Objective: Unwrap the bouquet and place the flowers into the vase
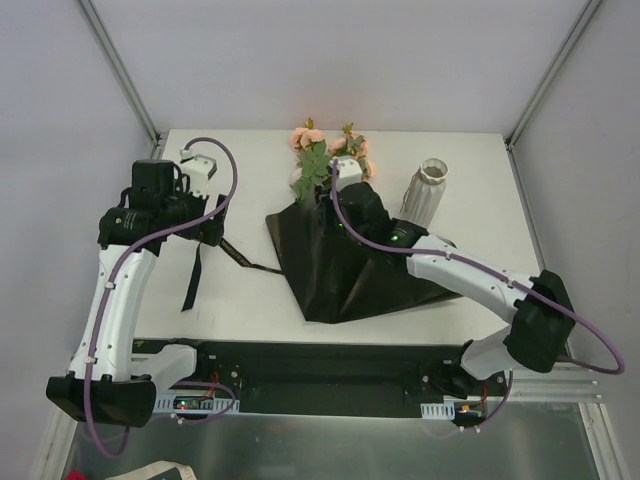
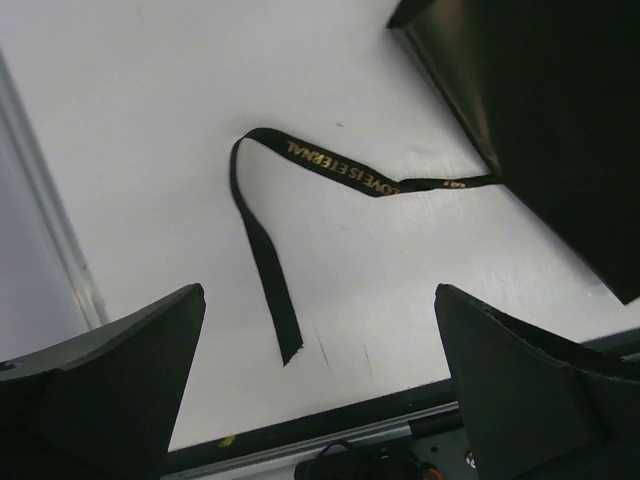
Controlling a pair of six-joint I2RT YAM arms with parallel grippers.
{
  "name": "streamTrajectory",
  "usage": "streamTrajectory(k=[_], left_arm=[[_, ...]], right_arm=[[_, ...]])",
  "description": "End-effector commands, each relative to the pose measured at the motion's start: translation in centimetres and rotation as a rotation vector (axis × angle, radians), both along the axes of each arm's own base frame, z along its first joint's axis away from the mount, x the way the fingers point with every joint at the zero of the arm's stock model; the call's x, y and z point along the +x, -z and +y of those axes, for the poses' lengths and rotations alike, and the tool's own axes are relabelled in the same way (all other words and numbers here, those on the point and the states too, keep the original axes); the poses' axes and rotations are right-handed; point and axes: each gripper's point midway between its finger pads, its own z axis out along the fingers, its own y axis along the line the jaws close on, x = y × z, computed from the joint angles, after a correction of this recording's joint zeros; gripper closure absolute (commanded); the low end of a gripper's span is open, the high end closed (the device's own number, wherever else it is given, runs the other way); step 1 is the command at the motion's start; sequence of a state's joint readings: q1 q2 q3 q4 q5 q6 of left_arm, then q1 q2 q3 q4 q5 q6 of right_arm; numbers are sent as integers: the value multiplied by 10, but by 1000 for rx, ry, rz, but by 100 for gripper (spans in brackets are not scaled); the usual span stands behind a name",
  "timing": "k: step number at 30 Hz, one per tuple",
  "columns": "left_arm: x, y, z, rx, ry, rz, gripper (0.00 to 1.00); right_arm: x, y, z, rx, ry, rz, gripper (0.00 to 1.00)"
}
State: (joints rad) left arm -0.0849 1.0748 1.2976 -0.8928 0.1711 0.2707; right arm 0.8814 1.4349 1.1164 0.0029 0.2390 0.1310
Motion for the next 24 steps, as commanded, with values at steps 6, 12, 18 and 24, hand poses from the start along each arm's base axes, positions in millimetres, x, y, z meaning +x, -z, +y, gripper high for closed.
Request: streamTrajectory(k=[6,12,18,24], left_arm=[[-14,-59,57,75,-308,-226,1],[-33,-74,67,135,-313,-260,1],[-42,-80,70,144,-326,-253,1],[-40,-74,70,157,-320,-219,1]], right_arm=[[-28,-7,149,-6,-333,-14,99],[-59,16,216,55,-517,90,67],[-66,20,236,75,-583,139,0],[-29,-24,198,74,-456,77,3]])
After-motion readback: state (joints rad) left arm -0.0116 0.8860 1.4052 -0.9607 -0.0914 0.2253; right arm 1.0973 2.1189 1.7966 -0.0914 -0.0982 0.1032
